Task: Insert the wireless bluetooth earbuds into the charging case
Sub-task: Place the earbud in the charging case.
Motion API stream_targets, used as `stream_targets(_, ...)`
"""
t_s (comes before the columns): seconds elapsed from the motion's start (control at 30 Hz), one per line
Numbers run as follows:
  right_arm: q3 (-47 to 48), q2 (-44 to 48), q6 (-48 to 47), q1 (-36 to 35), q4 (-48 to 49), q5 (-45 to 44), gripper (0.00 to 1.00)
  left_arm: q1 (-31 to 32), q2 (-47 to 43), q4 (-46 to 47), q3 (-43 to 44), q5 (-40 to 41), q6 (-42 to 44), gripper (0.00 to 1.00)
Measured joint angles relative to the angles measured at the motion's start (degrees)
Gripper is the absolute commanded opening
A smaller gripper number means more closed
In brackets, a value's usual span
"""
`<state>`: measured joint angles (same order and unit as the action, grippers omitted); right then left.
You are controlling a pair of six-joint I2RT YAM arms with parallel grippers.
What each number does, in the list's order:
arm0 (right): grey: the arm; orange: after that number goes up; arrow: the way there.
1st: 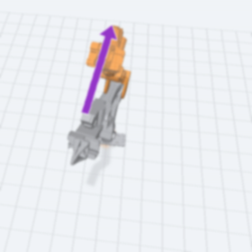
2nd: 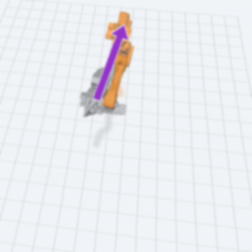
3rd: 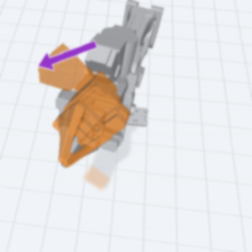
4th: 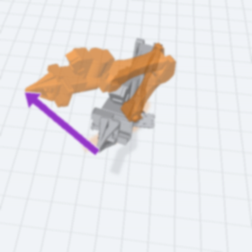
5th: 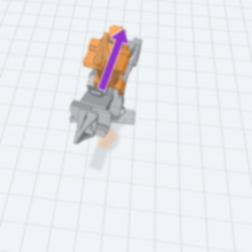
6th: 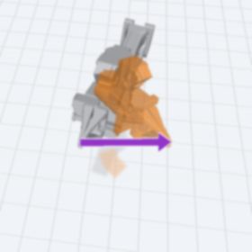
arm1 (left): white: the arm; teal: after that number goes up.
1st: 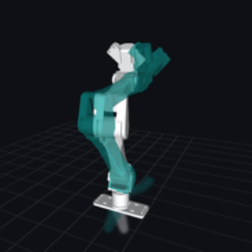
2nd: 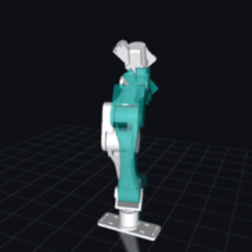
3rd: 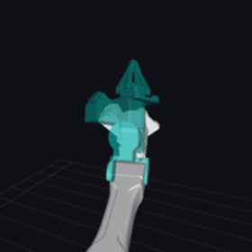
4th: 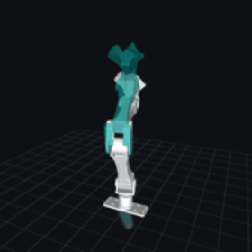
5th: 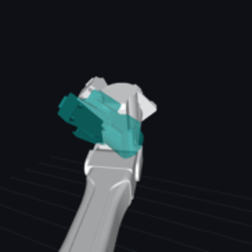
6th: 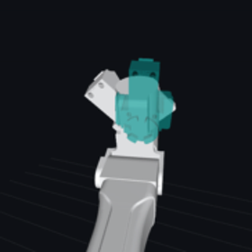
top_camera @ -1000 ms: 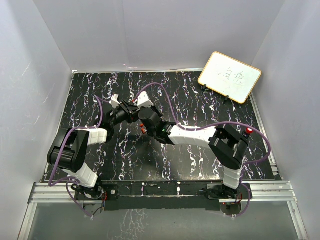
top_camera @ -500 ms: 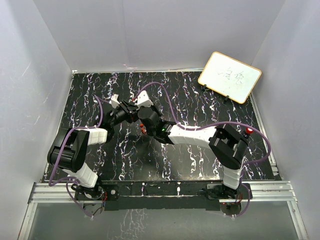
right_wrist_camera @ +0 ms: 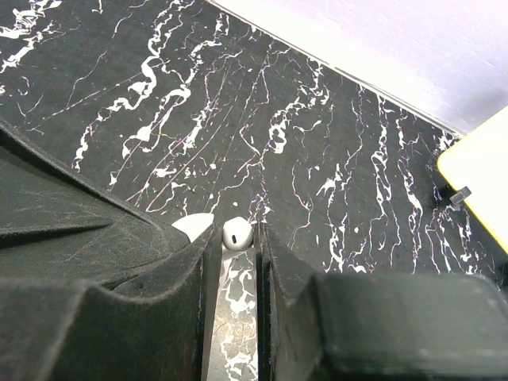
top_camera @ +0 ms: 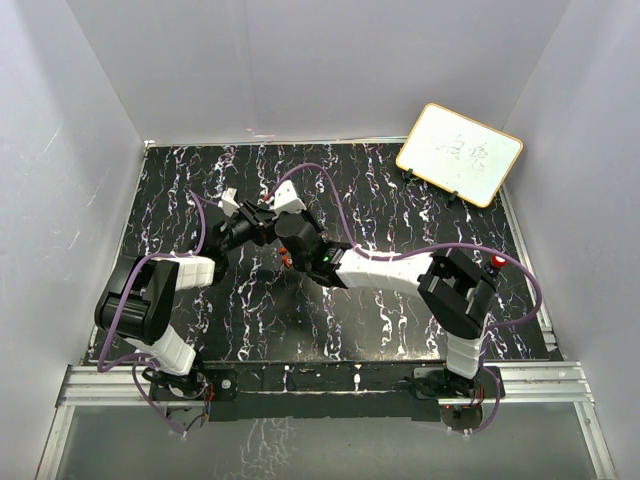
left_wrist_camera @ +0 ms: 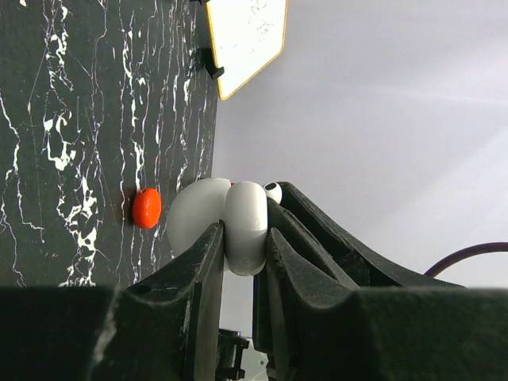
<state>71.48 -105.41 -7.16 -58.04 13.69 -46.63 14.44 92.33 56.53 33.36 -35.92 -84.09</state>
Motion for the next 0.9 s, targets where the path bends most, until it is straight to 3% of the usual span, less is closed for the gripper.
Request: stream_targets(0.9,0.4,-0.8,0.0,0.0,-0.2,-1.5,0.23,0.0,0.0,0.0,0.0,0.2,-0.2,0.0)
